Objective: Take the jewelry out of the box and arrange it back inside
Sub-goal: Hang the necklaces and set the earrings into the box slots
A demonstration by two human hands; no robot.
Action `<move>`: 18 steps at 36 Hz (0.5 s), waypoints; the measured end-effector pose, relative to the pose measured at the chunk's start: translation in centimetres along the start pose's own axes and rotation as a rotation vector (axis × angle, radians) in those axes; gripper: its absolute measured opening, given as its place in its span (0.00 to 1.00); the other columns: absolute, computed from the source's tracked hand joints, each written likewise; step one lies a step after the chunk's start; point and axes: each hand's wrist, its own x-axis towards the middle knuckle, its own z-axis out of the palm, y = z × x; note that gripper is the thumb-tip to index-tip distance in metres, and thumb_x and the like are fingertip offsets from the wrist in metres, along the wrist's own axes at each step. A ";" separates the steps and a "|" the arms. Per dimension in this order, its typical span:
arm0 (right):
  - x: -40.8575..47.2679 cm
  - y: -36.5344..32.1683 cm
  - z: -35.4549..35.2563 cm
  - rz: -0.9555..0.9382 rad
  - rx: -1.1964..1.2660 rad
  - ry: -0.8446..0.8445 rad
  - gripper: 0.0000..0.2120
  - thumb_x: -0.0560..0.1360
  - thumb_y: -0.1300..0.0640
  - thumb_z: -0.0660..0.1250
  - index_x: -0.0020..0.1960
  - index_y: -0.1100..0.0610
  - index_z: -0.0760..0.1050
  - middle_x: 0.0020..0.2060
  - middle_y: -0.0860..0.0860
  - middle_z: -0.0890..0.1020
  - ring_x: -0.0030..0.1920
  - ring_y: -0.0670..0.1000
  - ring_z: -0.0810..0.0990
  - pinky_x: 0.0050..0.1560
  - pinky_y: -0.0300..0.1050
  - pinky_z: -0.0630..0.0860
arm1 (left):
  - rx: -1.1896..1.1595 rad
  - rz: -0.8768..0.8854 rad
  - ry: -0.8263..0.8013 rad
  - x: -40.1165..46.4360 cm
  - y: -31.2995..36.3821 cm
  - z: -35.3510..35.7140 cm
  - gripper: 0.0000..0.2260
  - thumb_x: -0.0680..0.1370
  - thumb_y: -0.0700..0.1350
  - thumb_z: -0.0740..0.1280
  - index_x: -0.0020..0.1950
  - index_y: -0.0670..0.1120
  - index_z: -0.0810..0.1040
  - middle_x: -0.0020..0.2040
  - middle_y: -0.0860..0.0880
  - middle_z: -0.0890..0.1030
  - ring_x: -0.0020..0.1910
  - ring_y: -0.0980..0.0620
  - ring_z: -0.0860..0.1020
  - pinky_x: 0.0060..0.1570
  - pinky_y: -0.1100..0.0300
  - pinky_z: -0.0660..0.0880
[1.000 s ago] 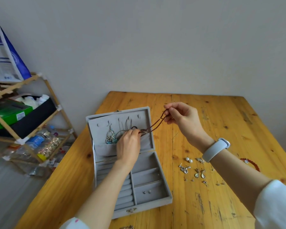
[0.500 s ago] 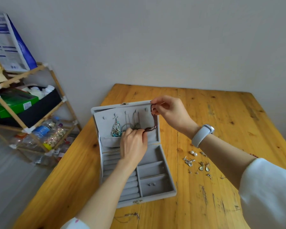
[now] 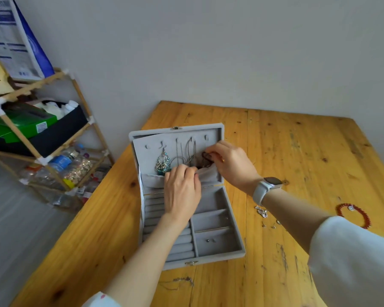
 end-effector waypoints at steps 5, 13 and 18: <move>-0.3 -0.4 1.3 -0.084 -0.198 -0.114 0.11 0.72 0.70 0.61 0.51 0.64 0.78 0.42 0.60 0.80 0.42 0.63 0.78 0.37 0.53 0.75 | -0.043 0.011 -0.005 -0.4 -0.2 -0.1 0.12 0.73 0.41 0.57 0.49 0.41 0.78 0.43 0.45 0.80 0.42 0.44 0.77 0.45 0.56 0.65; 0.9 -1.1 1.4 -0.080 -0.346 -0.363 0.16 0.72 0.68 0.56 0.56 0.59 0.75 0.52 0.55 0.79 0.54 0.57 0.74 0.53 0.49 0.70 | -0.069 0.003 -0.073 -0.8 -0.2 -0.5 0.12 0.71 0.41 0.56 0.50 0.43 0.76 0.44 0.45 0.79 0.43 0.44 0.76 0.45 0.57 0.64; 0.6 -0.5 0.7 0.032 -0.078 -0.107 0.12 0.75 0.66 0.57 0.53 0.60 0.77 0.49 0.56 0.81 0.48 0.58 0.79 0.47 0.53 0.75 | -0.104 -0.017 -0.049 -0.9 -0.1 -0.6 0.12 0.73 0.41 0.56 0.52 0.43 0.75 0.46 0.46 0.79 0.45 0.46 0.77 0.48 0.57 0.68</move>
